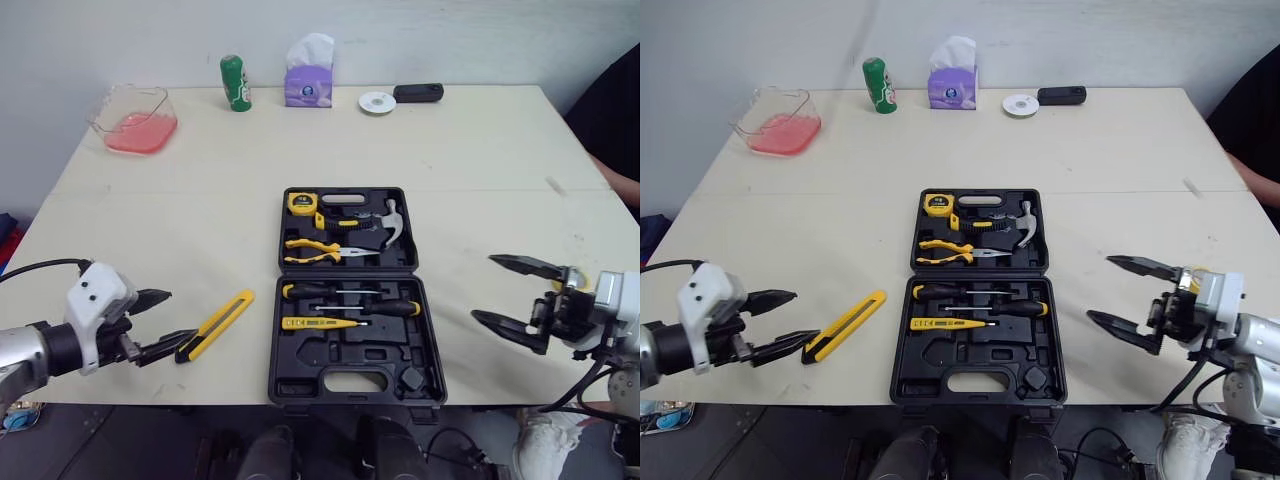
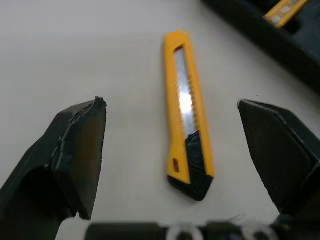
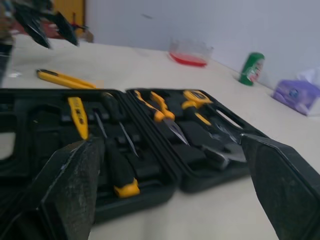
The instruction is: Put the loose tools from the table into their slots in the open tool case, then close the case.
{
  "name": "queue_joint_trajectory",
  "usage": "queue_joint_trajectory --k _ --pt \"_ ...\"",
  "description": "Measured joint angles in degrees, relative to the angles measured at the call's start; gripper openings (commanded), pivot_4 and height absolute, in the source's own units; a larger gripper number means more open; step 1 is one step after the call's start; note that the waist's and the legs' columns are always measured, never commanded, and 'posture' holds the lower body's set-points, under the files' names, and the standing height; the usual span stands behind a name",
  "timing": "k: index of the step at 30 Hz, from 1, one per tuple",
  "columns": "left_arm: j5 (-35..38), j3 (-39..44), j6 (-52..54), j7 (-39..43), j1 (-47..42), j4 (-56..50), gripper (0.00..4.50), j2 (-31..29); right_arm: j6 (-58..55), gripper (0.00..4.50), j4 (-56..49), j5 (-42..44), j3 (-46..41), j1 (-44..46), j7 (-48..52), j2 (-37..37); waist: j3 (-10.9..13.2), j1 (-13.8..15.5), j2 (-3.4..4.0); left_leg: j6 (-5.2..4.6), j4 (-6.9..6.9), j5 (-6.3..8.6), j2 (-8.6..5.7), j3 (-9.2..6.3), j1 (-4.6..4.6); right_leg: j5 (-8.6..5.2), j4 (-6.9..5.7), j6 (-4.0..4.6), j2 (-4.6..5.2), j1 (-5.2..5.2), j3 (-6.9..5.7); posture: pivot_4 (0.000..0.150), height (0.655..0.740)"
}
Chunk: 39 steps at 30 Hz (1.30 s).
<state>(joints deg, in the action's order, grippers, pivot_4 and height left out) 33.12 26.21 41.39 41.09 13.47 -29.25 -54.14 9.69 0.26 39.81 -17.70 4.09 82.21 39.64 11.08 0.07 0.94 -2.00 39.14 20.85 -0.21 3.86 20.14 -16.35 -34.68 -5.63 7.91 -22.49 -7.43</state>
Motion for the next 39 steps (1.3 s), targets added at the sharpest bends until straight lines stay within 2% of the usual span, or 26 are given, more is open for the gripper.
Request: queue_joint_trajectory --k 5,12,20,23,28,30,39 --pt "-4.25 -9.94 1.38 -2.48 -5.93 0.79 4.41 0.27 -0.02 4.5 -3.73 -0.48 5.36 0.04 3.43 -0.15 0.0 0.54 -0.07 -0.02 0.02 -0.01 -0.02 0.0 0.01 0.02 0.02 -0.03 -0.04 0.0 0.02 0.15 0.74" --pt "-8.15 -17.9 5.0 -5.23 -11.0 2.34 4.41 1.33 0.04 4.5 -4.71 -0.69 7.96 1.48 3.92 -1.11 -0.01 0.72 -0.1 0.02 0.02 -0.04 0.04 0.02 0.01 0.02 0.05 -0.03 -0.22 -0.01 0.04 0.15 0.74" --pt "-9.02 -18.22 7.75 -7.11 -11.17 0.89 4.41 2.3 0.48 4.5 -4.7 -0.96 7.88 0.85 3.77 -1.15 -0.03 0.97 -0.1 0.05 0.04 -0.07 0.07 0.03 -0.03 0.01 0.02 -0.02 -0.21 0.0 0.1 0.15 0.74" --pt "-9.8 -18.28 6.73 -6.48 -10.59 0.88 3.65 1.93 0.72 4.5 -4.67 -1.35 7.36 0.46 3.73 -1.13 -0.04 0.96 -0.1 0.05 0.04 -0.07 0.07 0.04 -0.03 0.01 0.03 -0.02 -0.21 0.0 0.1 0.15 0.74" --pt "-11.66 -19.42 3.44 -5.25 -9.36 0.61 1.45 1.35 1.46 4.5 -4.63 -1.59 6.08 0.44 3.59 -1.0 -0.06 1.1 -0.06 0.05 0.04 -0.07 0.07 0.04 -0.05 0.01 0.02 -0.02 -0.19 0.01 0.11 0.15 0.74" --pt "-12.44 -19.5 2.63 -5.31 -8.98 0.45 1.26 1.33 1.48 4.5 -4.62 -1.69 6.01 0.41 3.37 -0.94 -0.06 1.09 -0.05 0.06 0.04 -0.07 0.08 0.04 -0.06 0.01 0.02 -0.01 -0.19 0.01 0.11 0.15 0.74" --pt "-13.29 -16.46 -2.46 -3.61 -8.15 1.07 1.26 1.56 1.65 4.5 -3.88 -2.68 2.22 -1.23 1.96 0.74 -0.03 1.18 -0.11 0.06 0.04 -0.07 0.1 0.03 -0.01 0.0 0.03 0.02 -0.2 -0.02 0.08 0.15 0.74"
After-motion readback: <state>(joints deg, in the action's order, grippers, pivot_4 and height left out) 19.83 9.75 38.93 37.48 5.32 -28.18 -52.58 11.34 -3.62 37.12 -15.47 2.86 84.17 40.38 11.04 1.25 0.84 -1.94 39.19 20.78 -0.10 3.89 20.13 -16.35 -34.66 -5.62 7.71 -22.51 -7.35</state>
